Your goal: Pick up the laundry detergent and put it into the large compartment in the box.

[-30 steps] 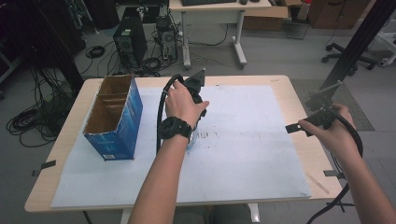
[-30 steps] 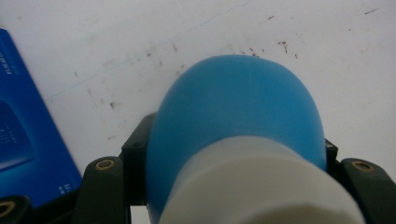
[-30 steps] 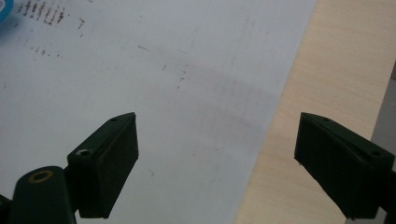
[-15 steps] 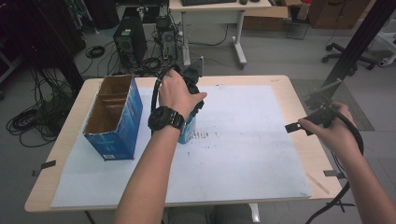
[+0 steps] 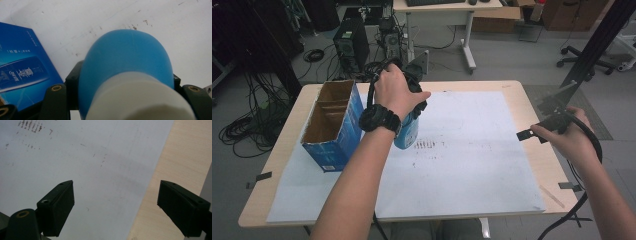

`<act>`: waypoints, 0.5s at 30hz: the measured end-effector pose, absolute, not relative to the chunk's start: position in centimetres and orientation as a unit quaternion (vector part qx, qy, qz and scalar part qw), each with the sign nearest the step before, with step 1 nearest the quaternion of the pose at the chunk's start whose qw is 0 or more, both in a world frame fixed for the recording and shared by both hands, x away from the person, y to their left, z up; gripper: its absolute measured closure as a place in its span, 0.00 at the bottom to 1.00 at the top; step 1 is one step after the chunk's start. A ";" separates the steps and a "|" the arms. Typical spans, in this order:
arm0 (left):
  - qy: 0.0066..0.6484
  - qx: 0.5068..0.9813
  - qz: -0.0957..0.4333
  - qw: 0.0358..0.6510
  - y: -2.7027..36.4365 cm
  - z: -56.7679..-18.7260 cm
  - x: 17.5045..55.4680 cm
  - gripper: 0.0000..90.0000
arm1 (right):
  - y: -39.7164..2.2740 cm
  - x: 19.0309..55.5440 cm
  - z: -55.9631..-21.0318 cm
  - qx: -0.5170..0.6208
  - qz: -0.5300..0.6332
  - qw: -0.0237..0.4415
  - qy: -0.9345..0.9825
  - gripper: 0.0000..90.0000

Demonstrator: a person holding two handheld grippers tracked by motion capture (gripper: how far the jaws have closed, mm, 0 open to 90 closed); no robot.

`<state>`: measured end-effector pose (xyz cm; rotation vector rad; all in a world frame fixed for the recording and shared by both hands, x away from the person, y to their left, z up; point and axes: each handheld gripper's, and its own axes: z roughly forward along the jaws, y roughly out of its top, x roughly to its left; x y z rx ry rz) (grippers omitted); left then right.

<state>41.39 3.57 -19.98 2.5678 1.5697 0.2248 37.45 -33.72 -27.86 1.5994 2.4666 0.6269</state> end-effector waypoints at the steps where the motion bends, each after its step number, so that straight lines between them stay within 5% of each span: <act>1: 0.518 0.850 0.074 0.063 3.7 -19.7 41.4 0.43 | -33.7 37.5 -27.8 0.532 0.208 0.067 0.818 0.16; 15: 0.500 0.859 0.095 0.059 4.1 -16.4 41.1 0.43 | -33.2 37.8 -26.4 0.526 0.209 0.068 0.821 0.16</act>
